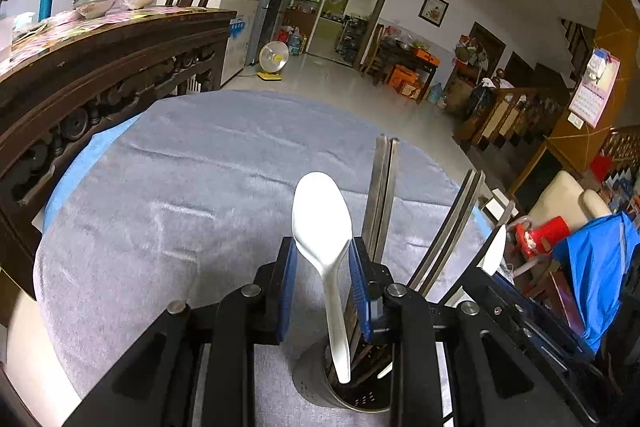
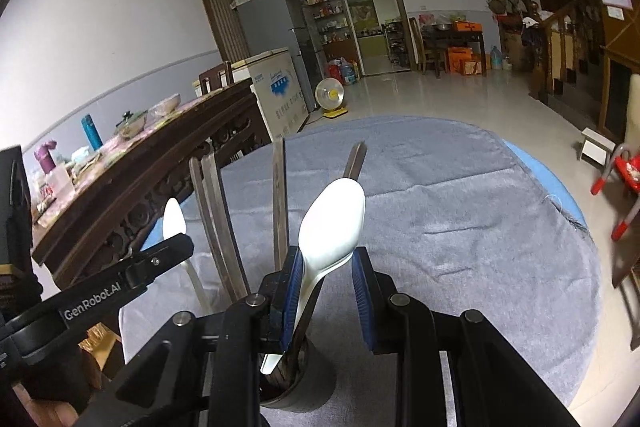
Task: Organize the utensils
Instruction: 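Lower both spoons handle-first into the metal cup with both tools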
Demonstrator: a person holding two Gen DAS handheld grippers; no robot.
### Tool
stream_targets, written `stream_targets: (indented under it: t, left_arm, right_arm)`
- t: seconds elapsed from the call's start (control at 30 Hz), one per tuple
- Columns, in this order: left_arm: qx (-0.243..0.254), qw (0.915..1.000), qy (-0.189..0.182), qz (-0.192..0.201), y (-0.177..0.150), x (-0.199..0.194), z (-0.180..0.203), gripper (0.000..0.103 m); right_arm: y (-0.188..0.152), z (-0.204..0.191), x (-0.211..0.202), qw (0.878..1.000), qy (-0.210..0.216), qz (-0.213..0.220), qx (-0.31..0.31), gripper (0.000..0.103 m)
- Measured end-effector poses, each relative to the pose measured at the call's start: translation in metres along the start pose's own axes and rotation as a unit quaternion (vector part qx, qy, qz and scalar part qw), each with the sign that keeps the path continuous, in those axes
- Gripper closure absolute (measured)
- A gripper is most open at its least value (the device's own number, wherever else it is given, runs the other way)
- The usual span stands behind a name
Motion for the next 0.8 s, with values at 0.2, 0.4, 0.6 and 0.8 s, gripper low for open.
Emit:
stream_targets:
  t: [0.2, 0.4, 0.6, 0.8]
  left_arm:
    - [0.006, 1.0, 0.004, 0.001, -0.004, -0.001, 0.0, 0.075]
    - [0.007, 1.0, 0.004, -0.001, -0.008, -0.004, -0.001, 0.075]
    - [0.01, 0.9999, 0.004, -0.003, -0.011, -0.005, 0.0, 0.075]
    - [0.013, 0.9999, 0.003, -0.006, -0.015, -0.006, 0.001, 0.075]
  right_arm:
    - [-0.008, -0.008, 0.0, 0.999, -0.009, 0.0, -0.031, 0.076]
    - [-0.013, -0.01, 0.001, 0.999, -0.008, -0.004, -0.043, 0.076]
    - [-0.019, -0.012, 0.001, 0.999, -0.008, -0.009, -0.05, 0.076]
    - [-0.025, -0.016, 0.002, 0.998, -0.007, -0.015, -0.055, 0.076]
Point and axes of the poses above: each gripper's, at about its wrist camera, not at the fingertips, and x roughly the way its jaws point, z to its right, y to its top, the point moved 5 cm from there along x, roughly the way its jaws point, and after that the axes turned 7 degrees about y, right-handed, at the moved point
